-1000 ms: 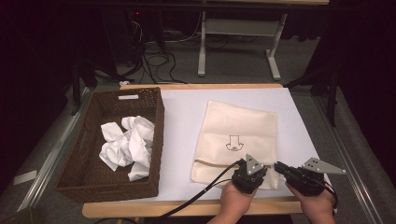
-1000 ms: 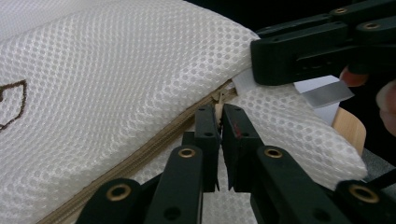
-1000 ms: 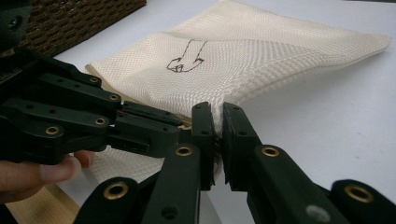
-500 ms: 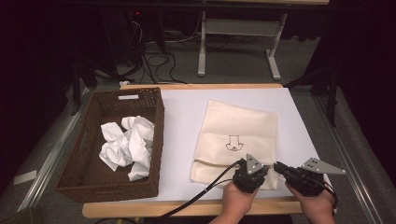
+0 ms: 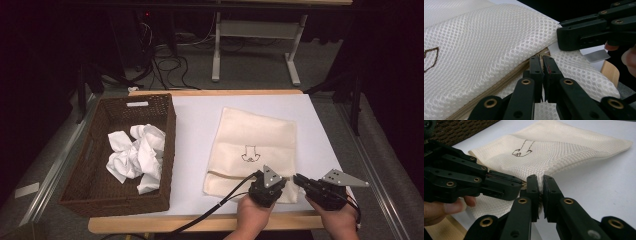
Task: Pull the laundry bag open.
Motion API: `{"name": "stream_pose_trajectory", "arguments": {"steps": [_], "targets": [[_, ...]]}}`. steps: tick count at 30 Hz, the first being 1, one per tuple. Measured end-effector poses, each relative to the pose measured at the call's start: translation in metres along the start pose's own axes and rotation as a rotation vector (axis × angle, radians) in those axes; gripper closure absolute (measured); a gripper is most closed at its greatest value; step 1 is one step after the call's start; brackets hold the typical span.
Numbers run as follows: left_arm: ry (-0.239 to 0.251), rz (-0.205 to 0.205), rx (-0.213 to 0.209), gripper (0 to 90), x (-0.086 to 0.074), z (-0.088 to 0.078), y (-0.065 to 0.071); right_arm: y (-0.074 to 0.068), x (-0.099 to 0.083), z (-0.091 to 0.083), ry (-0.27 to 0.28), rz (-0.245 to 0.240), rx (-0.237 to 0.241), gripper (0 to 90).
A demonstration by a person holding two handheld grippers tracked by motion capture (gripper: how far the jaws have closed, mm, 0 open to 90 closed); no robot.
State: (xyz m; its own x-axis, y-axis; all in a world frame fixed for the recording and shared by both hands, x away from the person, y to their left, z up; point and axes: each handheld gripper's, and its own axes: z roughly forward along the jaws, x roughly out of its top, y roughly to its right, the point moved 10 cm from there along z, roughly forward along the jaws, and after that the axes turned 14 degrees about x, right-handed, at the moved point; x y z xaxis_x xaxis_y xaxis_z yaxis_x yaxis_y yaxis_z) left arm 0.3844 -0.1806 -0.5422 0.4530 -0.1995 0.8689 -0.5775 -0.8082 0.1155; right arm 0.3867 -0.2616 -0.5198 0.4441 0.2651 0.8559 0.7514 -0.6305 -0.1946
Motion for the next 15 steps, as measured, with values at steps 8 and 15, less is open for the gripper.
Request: {"name": "stream_pose_trajectory", "arguments": {"steps": [8, 15], "targets": [[-0.015, -0.004, -0.012, 87.5, -0.0027, -0.0004, -0.0027, -0.0013, -0.0019, 0.0013, -0.011, 0.008, -0.002, 86.3], [-0.017, -0.012, -0.017, 87.5, -0.0036, -0.001, -0.0035, -0.0017, -0.0019, 0.0027, -0.015, -0.004, -0.005, 86.4]]}}
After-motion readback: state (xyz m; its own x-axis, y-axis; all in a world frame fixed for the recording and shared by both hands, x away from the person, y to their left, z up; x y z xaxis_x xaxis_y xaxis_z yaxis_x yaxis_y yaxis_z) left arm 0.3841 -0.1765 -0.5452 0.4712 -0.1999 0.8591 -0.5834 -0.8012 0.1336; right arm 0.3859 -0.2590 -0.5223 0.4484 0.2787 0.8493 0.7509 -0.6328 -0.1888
